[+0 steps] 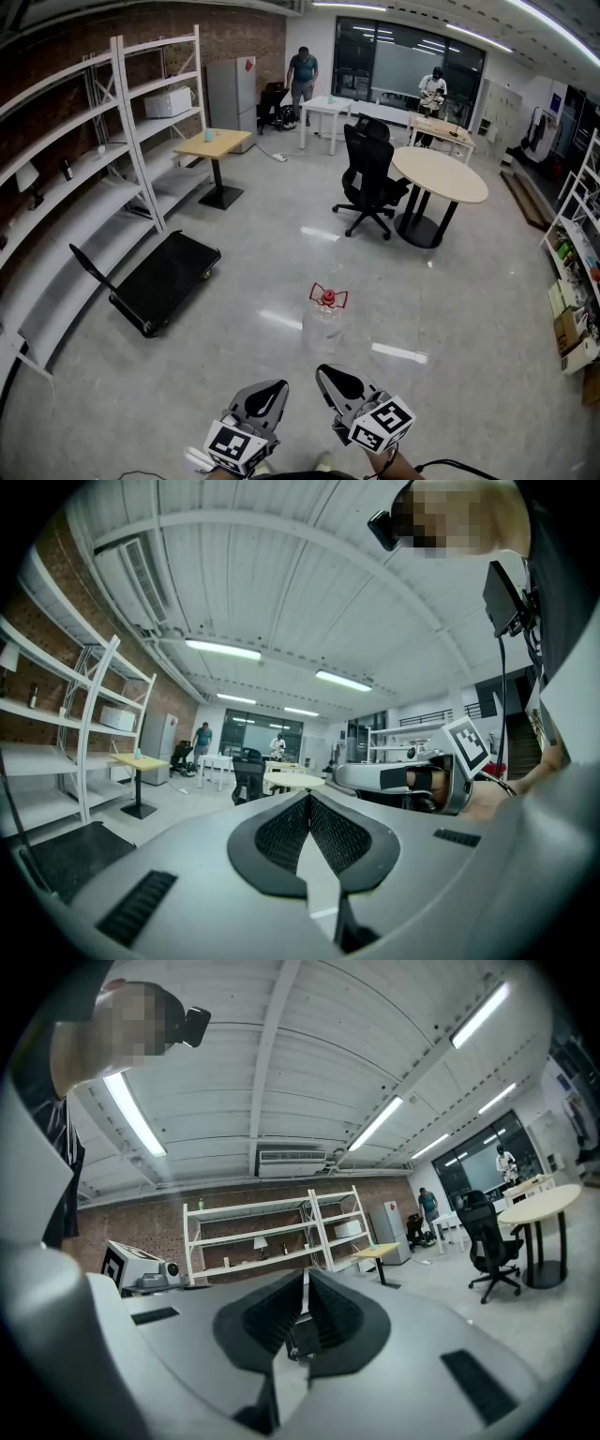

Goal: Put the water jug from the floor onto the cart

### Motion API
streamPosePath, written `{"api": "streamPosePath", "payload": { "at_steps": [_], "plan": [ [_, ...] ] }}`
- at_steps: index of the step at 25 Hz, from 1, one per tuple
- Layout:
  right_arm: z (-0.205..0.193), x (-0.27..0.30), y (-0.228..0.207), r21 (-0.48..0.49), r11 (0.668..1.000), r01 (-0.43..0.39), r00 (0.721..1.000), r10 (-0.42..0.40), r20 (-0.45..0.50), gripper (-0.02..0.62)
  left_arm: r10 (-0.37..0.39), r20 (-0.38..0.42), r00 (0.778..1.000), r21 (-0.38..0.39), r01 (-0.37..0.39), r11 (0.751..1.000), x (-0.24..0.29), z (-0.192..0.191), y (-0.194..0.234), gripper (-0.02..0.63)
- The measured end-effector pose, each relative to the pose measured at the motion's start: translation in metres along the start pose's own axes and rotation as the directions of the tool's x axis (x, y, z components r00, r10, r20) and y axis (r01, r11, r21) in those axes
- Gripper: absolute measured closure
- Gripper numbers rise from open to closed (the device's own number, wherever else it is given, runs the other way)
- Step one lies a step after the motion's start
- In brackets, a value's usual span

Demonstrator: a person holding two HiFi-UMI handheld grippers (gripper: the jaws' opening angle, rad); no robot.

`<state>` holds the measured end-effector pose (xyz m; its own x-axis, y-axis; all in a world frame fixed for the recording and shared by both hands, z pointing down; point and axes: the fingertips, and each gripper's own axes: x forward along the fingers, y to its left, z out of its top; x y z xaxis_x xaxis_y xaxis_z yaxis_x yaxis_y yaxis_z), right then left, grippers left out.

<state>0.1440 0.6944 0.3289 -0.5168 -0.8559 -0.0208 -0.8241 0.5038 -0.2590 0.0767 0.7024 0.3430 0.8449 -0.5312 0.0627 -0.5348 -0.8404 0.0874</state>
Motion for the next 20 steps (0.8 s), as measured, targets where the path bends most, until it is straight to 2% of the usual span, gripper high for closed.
{"api": "streamPosePath", "payload": {
  "at_steps": [6,11,14,18,20],
  "plan": [
    [-0.011,-0.013,-0.039,0.016,0.999,0.028,0.999,-0.028,-0.027,0.592,0.029,0.0,1.0,-0.012,-0.029,1.0,0.033,-0.007,-0.011,0.604],
    [-0.024,-0.015,-0.09,0.073,0.996,0.049,0.997,-0.045,-0.058,0.591,0.064,0.011,0.998,-0.005,-0.064,0.998,0.061,-0.008,-0.015,0.604],
    [-0.033,0.0,-0.109,0.079,0.997,0.024,0.993,-0.015,-0.115,0.591,0.077,-0.006,0.997,-0.008,-0.077,0.997,0.076,-0.005,-0.007,0.604],
    [-0.057,0.039,-0.134,-0.013,0.998,-0.068,0.968,0.063,-0.242,0.594,0.074,-0.021,0.997,-0.001,-0.075,0.997,0.101,-0.008,0.02,0.604],
    [-0.059,0.065,-0.151,-0.02,0.997,-0.068,0.97,0.062,-0.235,0.594,0.058,-0.028,0.998,0.004,-0.058,0.998,0.117,-0.011,0.04,0.604]
  ]
}}
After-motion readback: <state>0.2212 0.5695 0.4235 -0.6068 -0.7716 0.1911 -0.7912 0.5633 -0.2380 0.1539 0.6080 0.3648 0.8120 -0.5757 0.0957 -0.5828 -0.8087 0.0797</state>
